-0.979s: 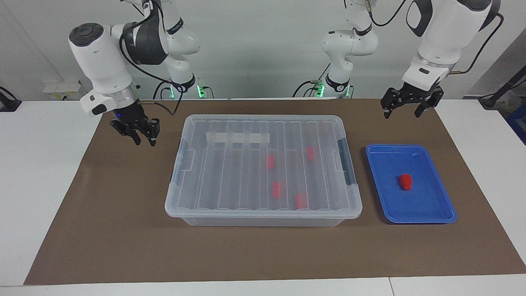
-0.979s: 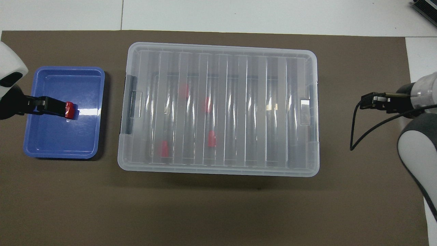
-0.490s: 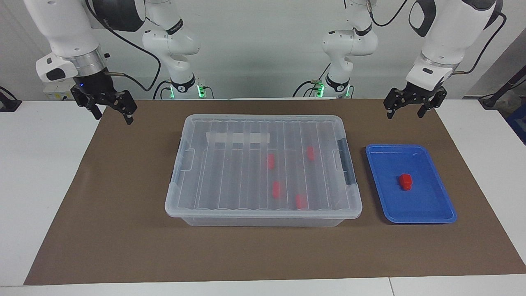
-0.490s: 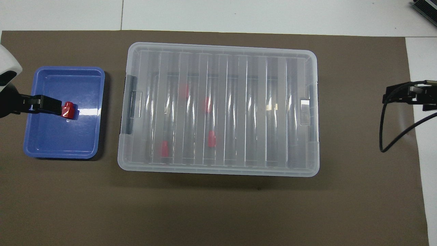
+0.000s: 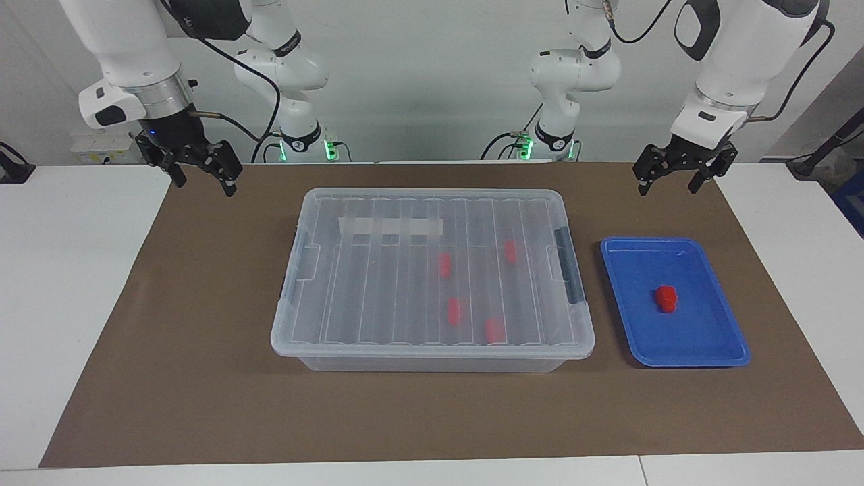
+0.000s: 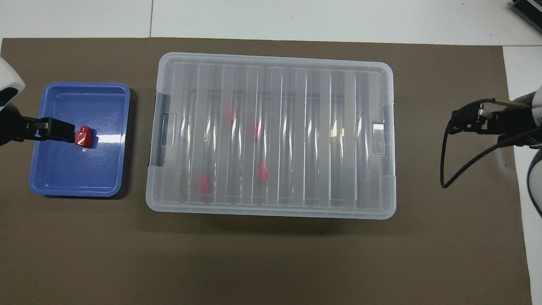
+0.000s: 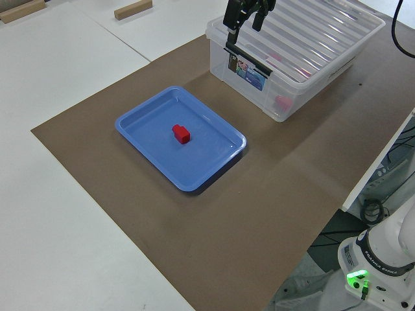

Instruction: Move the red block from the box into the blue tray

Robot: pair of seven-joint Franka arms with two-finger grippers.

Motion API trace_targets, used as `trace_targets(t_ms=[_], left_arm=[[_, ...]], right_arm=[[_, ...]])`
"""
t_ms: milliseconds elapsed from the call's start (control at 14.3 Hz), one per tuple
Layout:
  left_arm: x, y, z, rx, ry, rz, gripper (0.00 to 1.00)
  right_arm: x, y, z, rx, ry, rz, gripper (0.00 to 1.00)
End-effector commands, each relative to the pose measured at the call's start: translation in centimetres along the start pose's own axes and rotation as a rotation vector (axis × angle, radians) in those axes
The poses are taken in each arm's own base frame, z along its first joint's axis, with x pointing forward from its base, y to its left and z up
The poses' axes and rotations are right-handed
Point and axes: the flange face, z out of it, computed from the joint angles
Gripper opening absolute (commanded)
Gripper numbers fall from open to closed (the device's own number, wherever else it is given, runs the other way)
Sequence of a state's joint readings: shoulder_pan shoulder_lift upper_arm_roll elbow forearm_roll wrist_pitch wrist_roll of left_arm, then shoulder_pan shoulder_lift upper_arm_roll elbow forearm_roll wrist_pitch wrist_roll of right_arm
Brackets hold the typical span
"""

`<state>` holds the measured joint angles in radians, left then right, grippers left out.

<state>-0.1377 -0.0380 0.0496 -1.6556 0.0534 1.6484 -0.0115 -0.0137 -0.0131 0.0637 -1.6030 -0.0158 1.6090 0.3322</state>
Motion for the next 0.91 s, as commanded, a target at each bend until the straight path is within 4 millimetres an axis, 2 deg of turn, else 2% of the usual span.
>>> trace_targets(t_ms=[0, 420, 839], left_arm=[[-0.68, 0.34, -0.01, -0.001, 0.003, 0.022, 1.00], [-0.66, 0.43, -0.10, -0.001, 0.006, 0.023, 1.00], [-0.67, 0.51, -0.09, -0.001, 0.005, 0.025, 1.00]], right_arm=[[-0.51, -0.03, 0.25, 0.001, -0.011, 0.006, 1.00], [-0.86, 0.04, 0.36, 0.007, -0.036, -0.137, 1.00], [-0.82, 0.11, 0.48, 0.007, -0.036, -0.133, 1.00]])
